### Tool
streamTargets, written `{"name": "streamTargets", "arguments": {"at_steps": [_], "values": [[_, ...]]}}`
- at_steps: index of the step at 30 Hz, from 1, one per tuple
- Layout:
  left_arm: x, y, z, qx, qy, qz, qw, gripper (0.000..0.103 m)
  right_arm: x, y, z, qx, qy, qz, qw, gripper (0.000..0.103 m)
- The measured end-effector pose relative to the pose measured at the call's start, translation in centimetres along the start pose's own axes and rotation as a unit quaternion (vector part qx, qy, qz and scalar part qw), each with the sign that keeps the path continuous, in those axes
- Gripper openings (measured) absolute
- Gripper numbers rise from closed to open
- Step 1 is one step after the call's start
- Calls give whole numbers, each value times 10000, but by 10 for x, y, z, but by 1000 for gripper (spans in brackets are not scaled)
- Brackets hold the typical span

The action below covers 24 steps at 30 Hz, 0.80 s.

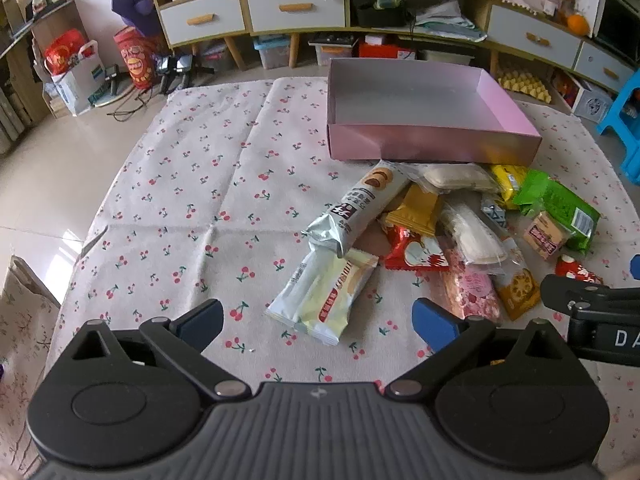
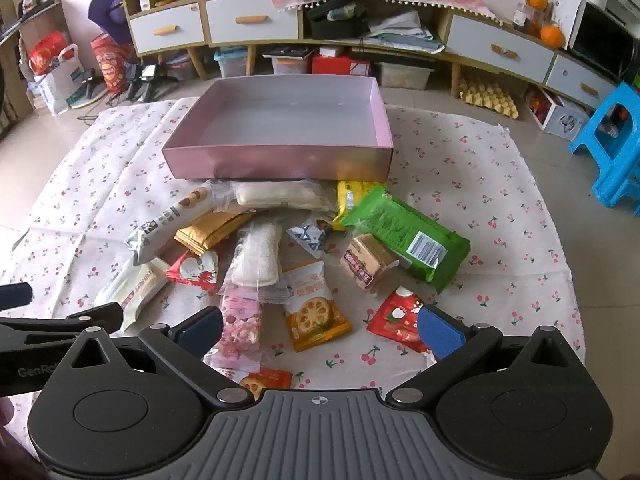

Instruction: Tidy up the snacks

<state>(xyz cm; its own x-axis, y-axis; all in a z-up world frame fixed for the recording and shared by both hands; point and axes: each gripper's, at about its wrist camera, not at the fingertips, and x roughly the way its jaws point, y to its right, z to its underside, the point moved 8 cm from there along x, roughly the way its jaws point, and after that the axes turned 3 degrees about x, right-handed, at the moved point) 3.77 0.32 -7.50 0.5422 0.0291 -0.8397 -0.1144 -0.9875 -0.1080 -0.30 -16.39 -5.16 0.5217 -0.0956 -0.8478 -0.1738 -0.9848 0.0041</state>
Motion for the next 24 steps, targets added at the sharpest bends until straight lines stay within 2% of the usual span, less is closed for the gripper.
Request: {"name": "streamTargets", "arguments": {"at_steps": [12, 18, 21, 24], "values": [[0, 0, 0, 24, 26, -48, 10000, 102, 3, 4, 1, 37, 53, 181, 9998, 103], [-9, -6, -9, -1, 322, 14, 9995, 102, -3, 18, -10, 187, 368, 292, 9987, 103], [-11, -8, -13, 51, 448, 127, 9989, 102, -2, 30, -12, 234, 453, 433, 9978, 103], [-11, -9, -16, -5, 452, 315, 9985, 103, -4, 36, -15, 187, 540, 365, 9977, 103]]}}
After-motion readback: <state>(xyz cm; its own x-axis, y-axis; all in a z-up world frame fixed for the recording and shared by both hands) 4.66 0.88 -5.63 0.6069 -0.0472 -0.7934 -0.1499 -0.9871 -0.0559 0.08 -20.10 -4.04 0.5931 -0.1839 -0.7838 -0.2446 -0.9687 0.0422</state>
